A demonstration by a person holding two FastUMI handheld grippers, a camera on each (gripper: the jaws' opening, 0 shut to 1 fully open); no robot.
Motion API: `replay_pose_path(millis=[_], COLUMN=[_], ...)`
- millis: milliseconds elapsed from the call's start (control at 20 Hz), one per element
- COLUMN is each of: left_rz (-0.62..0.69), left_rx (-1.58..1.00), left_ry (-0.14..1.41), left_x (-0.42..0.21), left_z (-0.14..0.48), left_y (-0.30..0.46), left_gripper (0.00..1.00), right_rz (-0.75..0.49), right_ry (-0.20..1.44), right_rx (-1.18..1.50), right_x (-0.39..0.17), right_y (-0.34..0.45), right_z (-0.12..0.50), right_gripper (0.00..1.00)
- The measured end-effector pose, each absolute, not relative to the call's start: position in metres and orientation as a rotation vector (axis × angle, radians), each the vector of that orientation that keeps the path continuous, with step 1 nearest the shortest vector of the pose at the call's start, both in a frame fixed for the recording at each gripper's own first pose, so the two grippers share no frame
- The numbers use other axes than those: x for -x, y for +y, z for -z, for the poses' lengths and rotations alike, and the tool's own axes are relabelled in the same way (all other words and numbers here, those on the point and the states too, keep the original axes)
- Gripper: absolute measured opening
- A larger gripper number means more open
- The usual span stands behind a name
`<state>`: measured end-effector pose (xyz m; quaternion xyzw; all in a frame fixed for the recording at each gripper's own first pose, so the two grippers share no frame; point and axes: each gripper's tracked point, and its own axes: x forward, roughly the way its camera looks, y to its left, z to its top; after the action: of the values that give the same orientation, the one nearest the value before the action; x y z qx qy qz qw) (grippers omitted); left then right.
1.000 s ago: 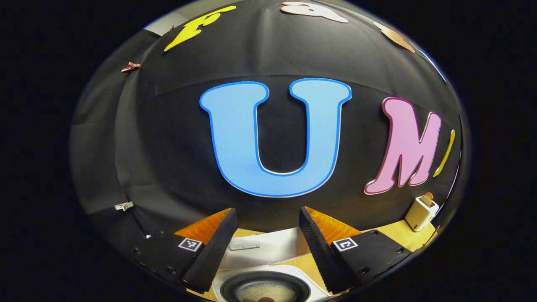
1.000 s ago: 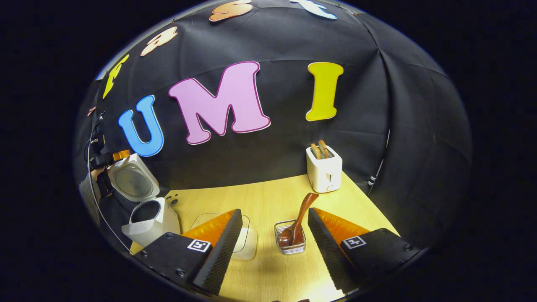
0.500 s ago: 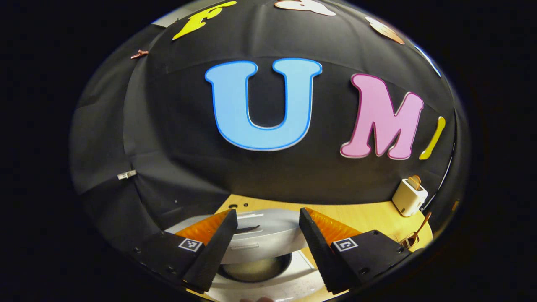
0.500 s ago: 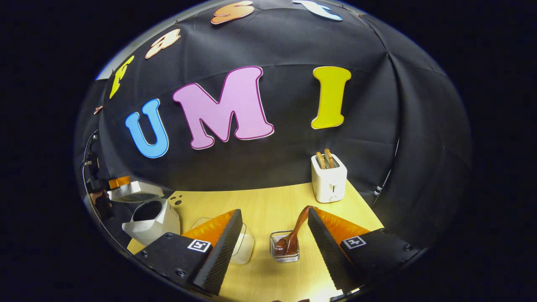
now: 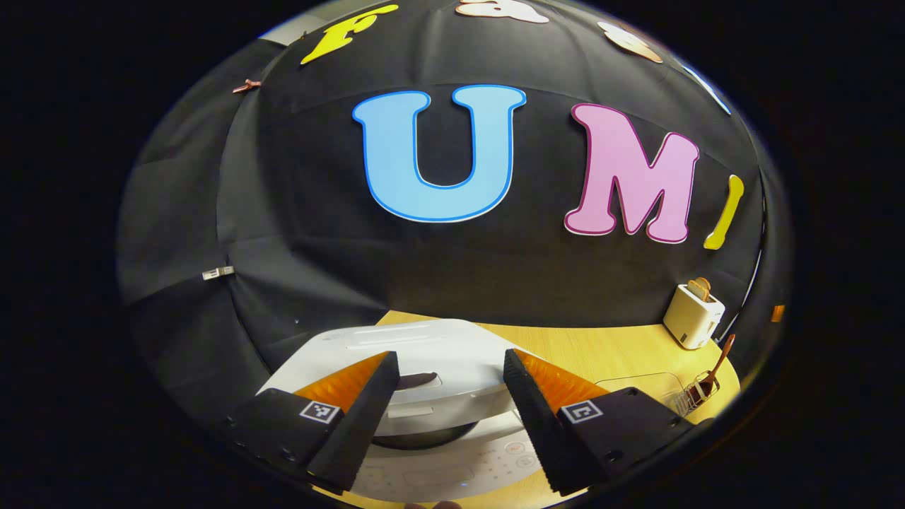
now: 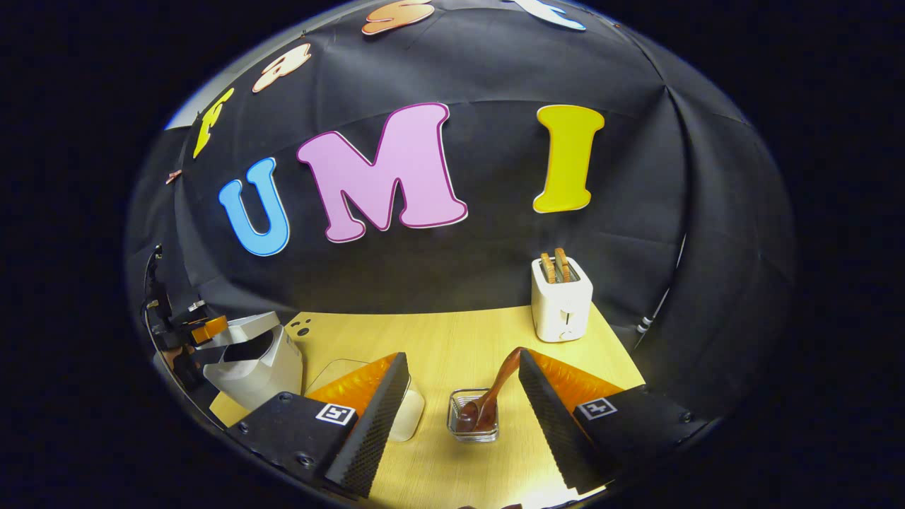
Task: Close the left gripper, press the button to open the rice cooker; take a wooden spoon from the chopstick holder with the right hand, scoop a spoonful of rice and pour it into the rice cooker, then put the wooden spoon back into the chopstick holder.
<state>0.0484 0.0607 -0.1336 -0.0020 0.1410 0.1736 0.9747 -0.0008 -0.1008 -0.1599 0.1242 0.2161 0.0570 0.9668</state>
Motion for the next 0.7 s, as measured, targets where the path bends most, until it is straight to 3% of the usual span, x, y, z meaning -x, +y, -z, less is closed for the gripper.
replay_pose_path(millis=[700], left_rz=[-0.447], left_rx=[-0.032], left_ry=[0.329], left_x=[-0.032], left_z=[0.169], left_y=[0.061], left_gripper=[1.0], right_rz=[-0.12], right_ry=[0.464], right_rx=[-0.217], right_x=[0.003], right_y=[-0.096], right_z=[0.163], right_gripper=[0.98])
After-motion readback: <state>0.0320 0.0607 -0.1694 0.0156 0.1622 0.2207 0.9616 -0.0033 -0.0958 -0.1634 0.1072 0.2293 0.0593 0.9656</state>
